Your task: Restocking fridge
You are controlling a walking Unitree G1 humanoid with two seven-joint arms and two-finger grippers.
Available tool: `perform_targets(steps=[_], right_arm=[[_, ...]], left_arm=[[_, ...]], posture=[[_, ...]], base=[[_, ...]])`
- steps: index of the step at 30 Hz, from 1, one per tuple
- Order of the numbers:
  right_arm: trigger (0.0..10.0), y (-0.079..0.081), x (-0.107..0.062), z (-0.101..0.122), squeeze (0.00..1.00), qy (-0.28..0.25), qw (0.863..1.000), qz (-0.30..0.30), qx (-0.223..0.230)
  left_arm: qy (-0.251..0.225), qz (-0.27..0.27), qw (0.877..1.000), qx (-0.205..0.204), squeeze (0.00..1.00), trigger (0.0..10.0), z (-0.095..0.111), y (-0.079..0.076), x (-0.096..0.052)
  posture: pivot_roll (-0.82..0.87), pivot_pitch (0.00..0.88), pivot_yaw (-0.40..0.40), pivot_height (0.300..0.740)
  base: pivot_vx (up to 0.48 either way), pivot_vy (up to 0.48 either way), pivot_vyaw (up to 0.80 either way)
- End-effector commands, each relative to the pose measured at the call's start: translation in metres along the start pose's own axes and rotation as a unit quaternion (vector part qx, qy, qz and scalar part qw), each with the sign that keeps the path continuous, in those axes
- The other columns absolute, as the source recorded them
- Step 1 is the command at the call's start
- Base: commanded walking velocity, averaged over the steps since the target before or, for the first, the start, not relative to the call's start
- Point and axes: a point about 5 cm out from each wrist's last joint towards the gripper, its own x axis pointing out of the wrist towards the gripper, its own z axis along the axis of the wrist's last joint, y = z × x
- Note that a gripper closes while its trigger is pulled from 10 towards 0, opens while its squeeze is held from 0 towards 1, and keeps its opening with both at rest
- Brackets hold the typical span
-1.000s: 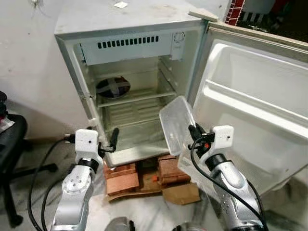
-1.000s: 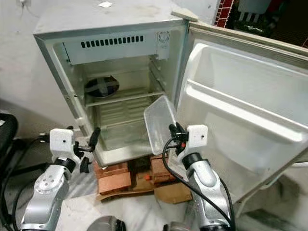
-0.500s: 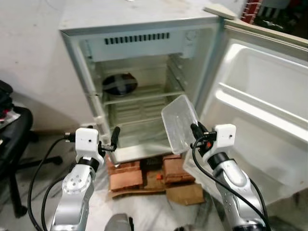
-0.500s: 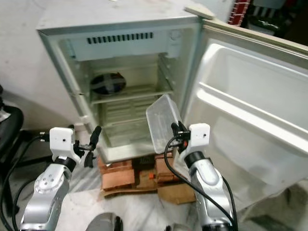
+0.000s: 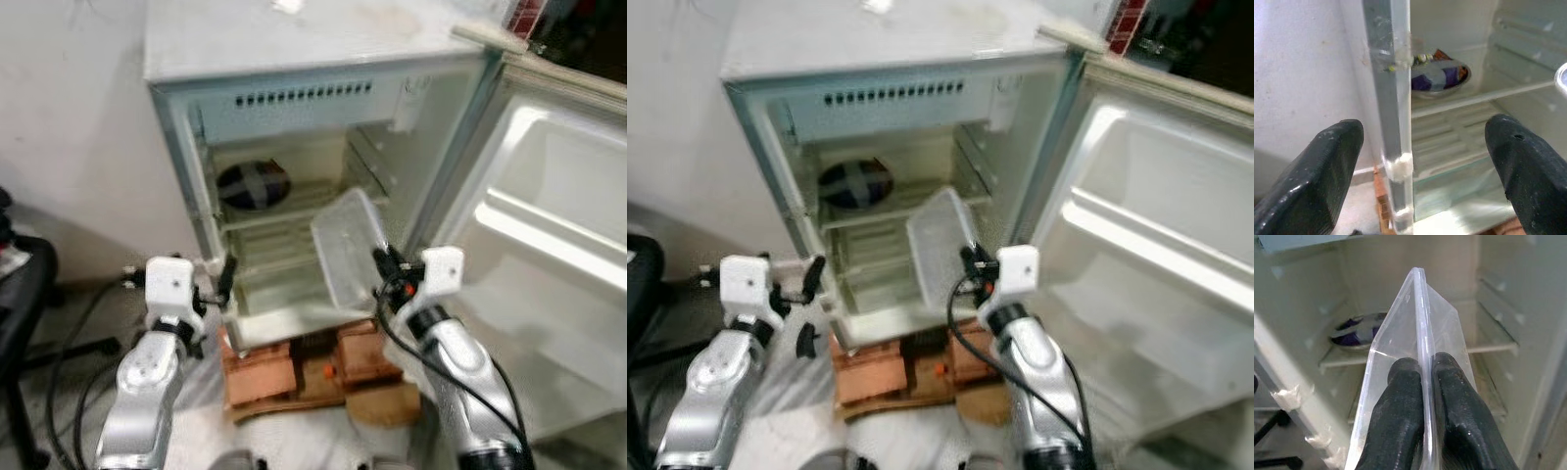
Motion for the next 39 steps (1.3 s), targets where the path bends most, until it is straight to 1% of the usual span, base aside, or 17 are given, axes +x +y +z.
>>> perform_targets(steps=[1,3,7,8,10,12,27,30,33,35,39], right_arm=[[10.0,-0.0081,-0.0024,0.0016,0.0,-0.002,1.0,-0.015,-0.01],[10.0,-0.0093,-0.0023,0.0022,0.0,-0.003,1.0,-0.018,-0.012],[10.0,-0.0095,-0.002,0.002,0.0,-0.004,1.0,-0.019,-0.013],[10.0,-0.0094,-0.002,0.0019,0.0,-0.004,1.0,-0.019,-0.013],[10.0,-0.0093,-0.0023,0.0019,0.0,-0.004,1.0,-0.02,-0.013],[10.0,-0.0091,-0.0027,0.0014,0.0,-0.003,1.0,-0.019,-0.013],[10.0,-0.0072,-0.0028,-0.0003,0.0,-0.001,1.0,-0.015,-0.011],[10.0,-0.004,-0.0034,-0.0014,0.0,0.001,1.0,-0.01,-0.01],[10.0,-0.0004,-0.005,-0.0038,0.0,0.004,1.0,-0.005,-0.009],[10.0,-0.0005,-0.0051,-0.004,0.0,0.005,1.0,-0.005,-0.009],[10.0,-0.002,-0.0034,-0.0042,0.0,0.007,1.0,-0.004,-0.009]], left_arm=[[0.004,-0.011,1.0,-0.002,0.0,10.0,-0.0021,-0.0052,-0.0012],[0.003,-0.016,1.0,0.005,0.0,10.0,-0.0012,-0.0054,-0.0006],[0.001,-0.018,1.0,0.004,0.0,10.0,-0.0006,-0.0062,-0.0001],[-0.003,-0.019,1.0,-0.001,0.0,10.0,-0.0001,-0.0066,0.0001],[-0.004,-0.02,1.0,0.005,0.0,10.0,0.0009,-0.0067,0.0002],[-0.009,-0.021,1.0,0.002,0.0,10.0,0.0016,-0.0071,0.0001],[0.003,-0.017,1.0,0.005,0.0,10.0,-0.0017,-0.0081,-0.0004],[0.005,-0.019,1.0,0.007,0.0,10.0,-0.0028,-0.0088,0.0],[0.005,-0.006,1.0,0.006,0.0,10.0,-0.0027,-0.0075,-0.0007],[0.008,0.005,1.0,0.005,0.0,10.0,-0.003,-0.0053,-0.0016],[0.019,0.01,1.0,-0.005,0.0,10.0,-0.0053,-0.0029,-0.0062]], posture=[[0.03,0.02,-0.009,0.74],[0.03,0.02,-0.008,0.74],[0.02,0.02,-0.008,0.74],[0.02,0.02,-0.008,0.74],[0.02,0.023,-0.006,0.74],[0.02,0.023,-0.006,0.74],[0.02,0.026,-0.003,0.74],[0.02,0.028,-0.005,0.74],[0.02,0.031,-0.007,0.74],[0.03,0.032,-0.008,0.74],[0.04,0.037,-0.012,0.74]], base=[[0.0,0.0,0.0],[0.0,0.0,0.0],[0.124,-0.122,0.0],[0.368,0.0,0.0],[0.472,0.0,0.0],[0.48,0.0,0.0],[0.453,0.0,0.0],[0.309,0.0,0.0],[0.0,0.0,0.0],[0.0,0.0,0.0],[0.0,0.0,0.0]])
